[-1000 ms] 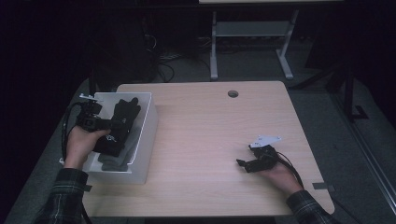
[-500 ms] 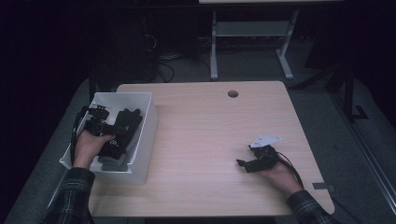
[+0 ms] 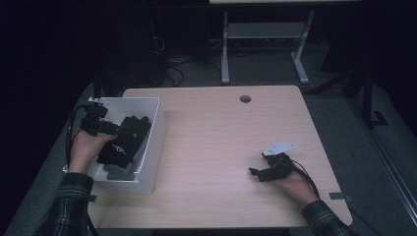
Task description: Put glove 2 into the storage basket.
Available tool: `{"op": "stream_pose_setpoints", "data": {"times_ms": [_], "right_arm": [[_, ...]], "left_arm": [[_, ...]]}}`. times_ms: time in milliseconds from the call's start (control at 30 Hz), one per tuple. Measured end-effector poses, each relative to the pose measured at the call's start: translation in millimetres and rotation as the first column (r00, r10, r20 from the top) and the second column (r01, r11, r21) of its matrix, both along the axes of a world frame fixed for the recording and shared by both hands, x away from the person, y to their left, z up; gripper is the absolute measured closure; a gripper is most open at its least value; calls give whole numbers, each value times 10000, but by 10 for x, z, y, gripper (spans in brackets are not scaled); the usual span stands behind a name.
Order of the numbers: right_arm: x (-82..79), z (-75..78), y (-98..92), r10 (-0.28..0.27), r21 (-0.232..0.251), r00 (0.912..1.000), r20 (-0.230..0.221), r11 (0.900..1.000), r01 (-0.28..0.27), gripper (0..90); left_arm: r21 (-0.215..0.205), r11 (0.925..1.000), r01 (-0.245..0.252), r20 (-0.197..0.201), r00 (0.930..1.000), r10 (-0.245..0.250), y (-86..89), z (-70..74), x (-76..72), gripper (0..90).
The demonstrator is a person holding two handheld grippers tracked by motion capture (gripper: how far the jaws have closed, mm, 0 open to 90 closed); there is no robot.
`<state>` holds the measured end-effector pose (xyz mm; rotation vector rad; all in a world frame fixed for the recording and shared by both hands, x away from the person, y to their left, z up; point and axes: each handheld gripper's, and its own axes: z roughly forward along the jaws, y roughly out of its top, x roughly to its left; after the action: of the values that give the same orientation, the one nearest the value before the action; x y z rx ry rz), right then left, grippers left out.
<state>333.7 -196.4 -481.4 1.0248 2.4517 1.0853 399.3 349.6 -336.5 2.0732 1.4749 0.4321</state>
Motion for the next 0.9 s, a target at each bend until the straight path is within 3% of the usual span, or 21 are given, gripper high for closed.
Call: {"op": "stream_pose_setpoints", "data": {"times_ms": [233,533,900], "right_arm": [[0,0,0,-1,1,10000,4,10000,1,185],[-1,0,0,1,6,10000,4,10000,-1,184],[-1,0,1,-3,13,10000,3,10000,3,184]], "left_arm": [[-290,9967,755,479,9961,-740,-208,211,-47,232],[-694,9827,1717,852,9825,-1656,-599,308,-73,232],[-964,9510,2938,1357,9504,-2798,-1215,409,-211,232]]}}
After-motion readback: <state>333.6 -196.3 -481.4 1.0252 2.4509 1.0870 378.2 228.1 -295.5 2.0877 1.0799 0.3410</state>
